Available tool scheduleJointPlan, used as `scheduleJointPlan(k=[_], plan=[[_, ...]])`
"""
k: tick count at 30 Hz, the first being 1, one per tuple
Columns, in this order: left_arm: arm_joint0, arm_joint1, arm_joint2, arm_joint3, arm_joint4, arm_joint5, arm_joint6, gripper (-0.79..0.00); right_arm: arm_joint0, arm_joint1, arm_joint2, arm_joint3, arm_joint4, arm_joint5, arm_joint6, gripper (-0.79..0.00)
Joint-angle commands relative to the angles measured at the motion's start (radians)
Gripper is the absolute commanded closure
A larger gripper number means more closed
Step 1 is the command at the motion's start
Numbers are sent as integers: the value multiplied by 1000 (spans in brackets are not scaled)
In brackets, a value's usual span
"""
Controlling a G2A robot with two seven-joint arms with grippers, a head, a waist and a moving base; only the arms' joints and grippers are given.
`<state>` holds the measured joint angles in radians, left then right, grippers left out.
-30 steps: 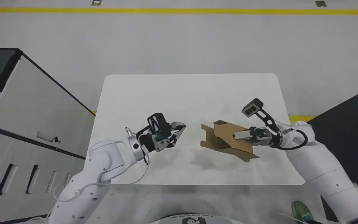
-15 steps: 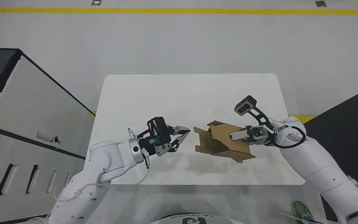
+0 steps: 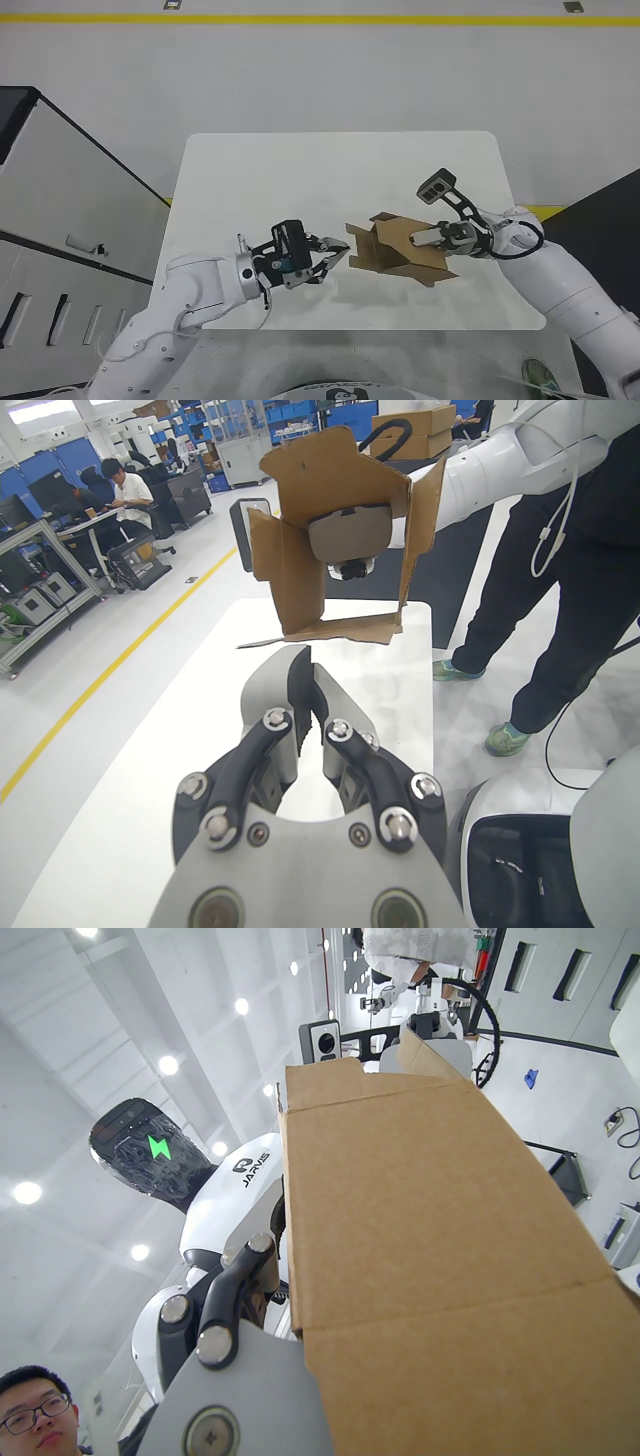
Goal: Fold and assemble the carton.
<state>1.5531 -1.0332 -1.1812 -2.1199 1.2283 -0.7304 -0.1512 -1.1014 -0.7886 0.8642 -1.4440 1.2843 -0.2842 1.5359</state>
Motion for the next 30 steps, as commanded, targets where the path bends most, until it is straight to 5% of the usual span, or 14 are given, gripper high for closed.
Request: scheduleJointPlan(k=[1, 30], plan=[[-11, -2, 15, 4, -3, -1, 0, 0, 1, 0, -4, 2, 1, 0, 0, 0], [-133, -18, 145, 52, 5, -23, -23, 0, 28, -16, -46, 55, -23, 0, 0, 0]])
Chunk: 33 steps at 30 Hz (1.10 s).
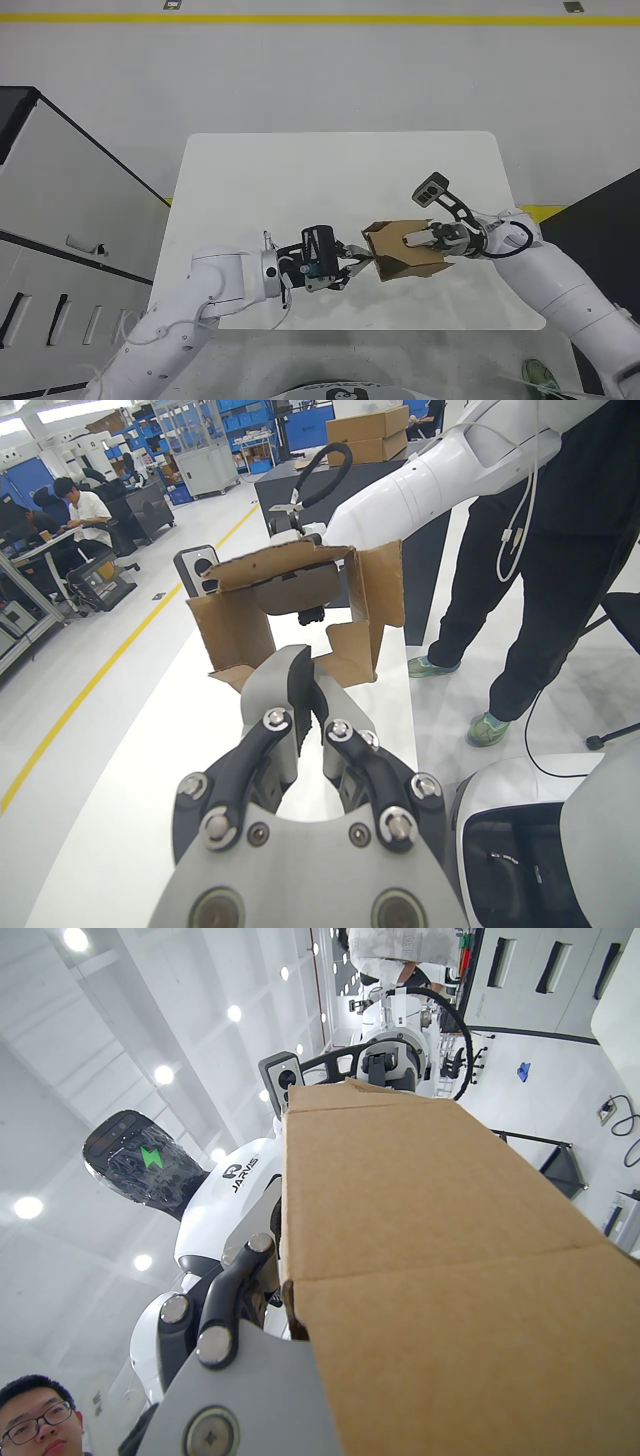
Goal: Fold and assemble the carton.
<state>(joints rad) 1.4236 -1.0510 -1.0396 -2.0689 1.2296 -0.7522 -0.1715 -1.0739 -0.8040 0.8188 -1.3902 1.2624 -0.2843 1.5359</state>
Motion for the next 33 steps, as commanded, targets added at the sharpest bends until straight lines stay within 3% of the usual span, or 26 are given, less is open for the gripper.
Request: scheduleJointPlan(k=[1, 14, 33], plan=[[-6, -1, 8, 2, 4, 0, -3, 0, 1, -1, -2, 3, -2, 0, 0, 0], [-35, -5, 34, 14, 10, 7, -5, 0, 7, -2, -8, 20, -7, 0, 0, 0], [-8, 2, 4, 5, 13, 24, 13, 0, -15, -11, 9, 32, 3, 0, 0, 0]])
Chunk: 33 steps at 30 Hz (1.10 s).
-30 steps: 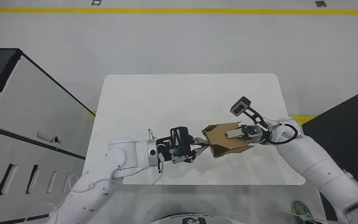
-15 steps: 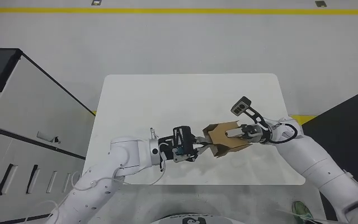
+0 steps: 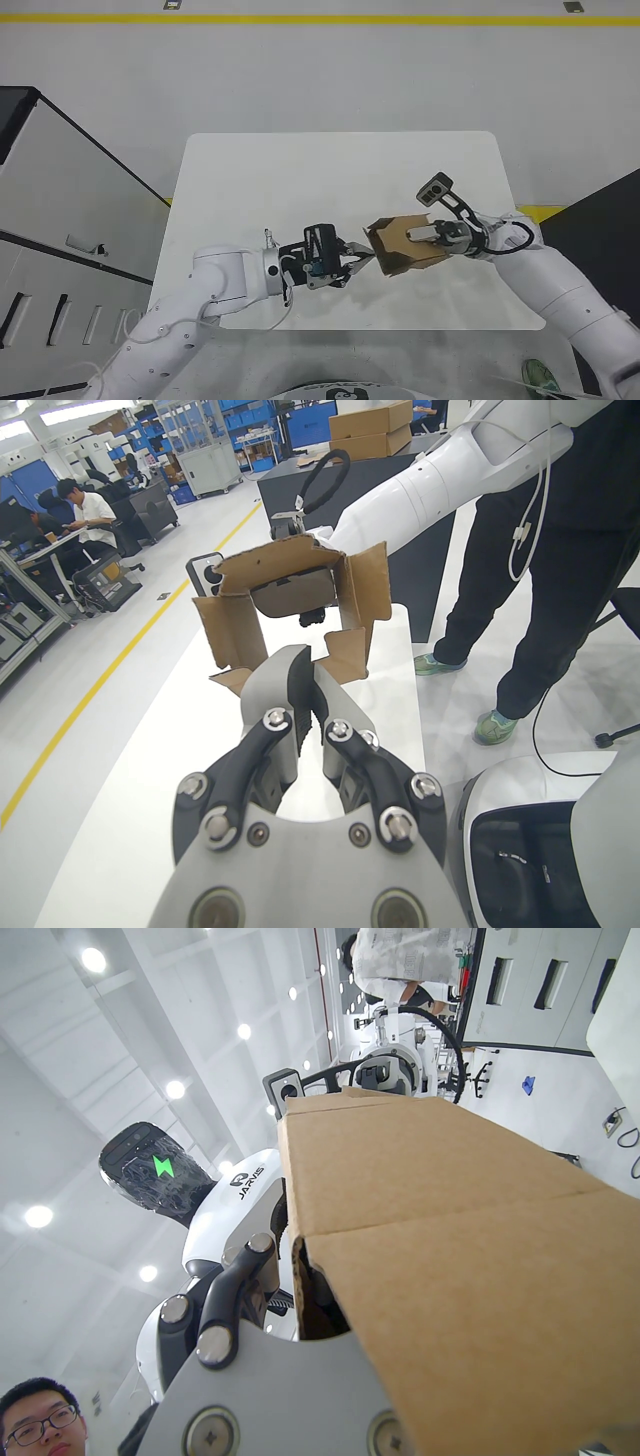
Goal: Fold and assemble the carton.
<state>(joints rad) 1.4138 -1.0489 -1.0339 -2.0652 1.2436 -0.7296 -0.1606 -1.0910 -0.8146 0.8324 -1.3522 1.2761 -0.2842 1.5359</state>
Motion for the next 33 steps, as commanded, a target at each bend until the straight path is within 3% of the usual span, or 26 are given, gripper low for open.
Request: scheduleJointPlan(k=[1, 15, 33], plan=[[2, 1, -5, 2, 0, 3, 5, 0, 3, 0, -7, -11, -19, 0, 0, 0], [35, 14, -85, -2, 8, 17, 13, 0, -14, 27, 5, -43, -69, 0, 0, 0], [34, 16, -77, -6, 16, 10, 8, 0, -8, 65, -28, -136, -154, 0, 0, 0]])
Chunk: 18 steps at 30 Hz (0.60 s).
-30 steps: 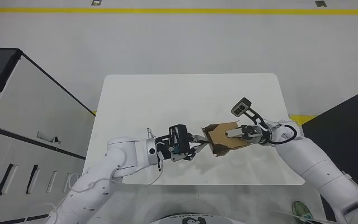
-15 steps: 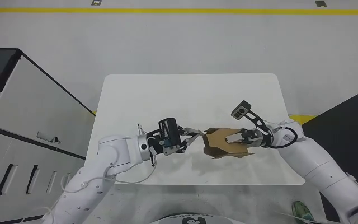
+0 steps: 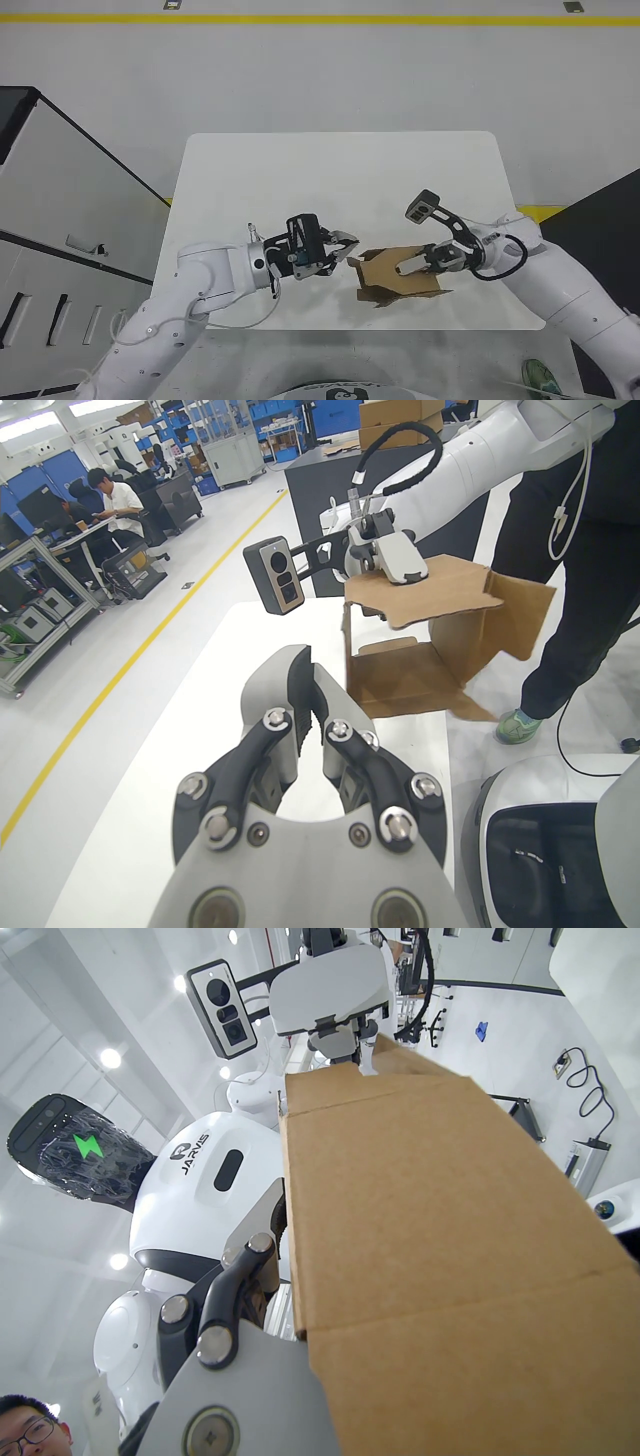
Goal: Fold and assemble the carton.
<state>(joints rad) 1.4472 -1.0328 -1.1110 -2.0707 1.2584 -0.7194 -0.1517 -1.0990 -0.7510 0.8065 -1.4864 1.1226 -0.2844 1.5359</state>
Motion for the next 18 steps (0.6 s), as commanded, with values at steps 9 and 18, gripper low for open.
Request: scheduleJointPlan(k=[9, 18], plan=[[-3, 1, -2, 5, -1, 1, 2, 0, 12, 14, -15, 13, -2, 0, 0, 0], [-1, 4, -11, -3, -6, -14, 3, 0, 5, 14, 13, 43, 21, 0, 0, 0]])
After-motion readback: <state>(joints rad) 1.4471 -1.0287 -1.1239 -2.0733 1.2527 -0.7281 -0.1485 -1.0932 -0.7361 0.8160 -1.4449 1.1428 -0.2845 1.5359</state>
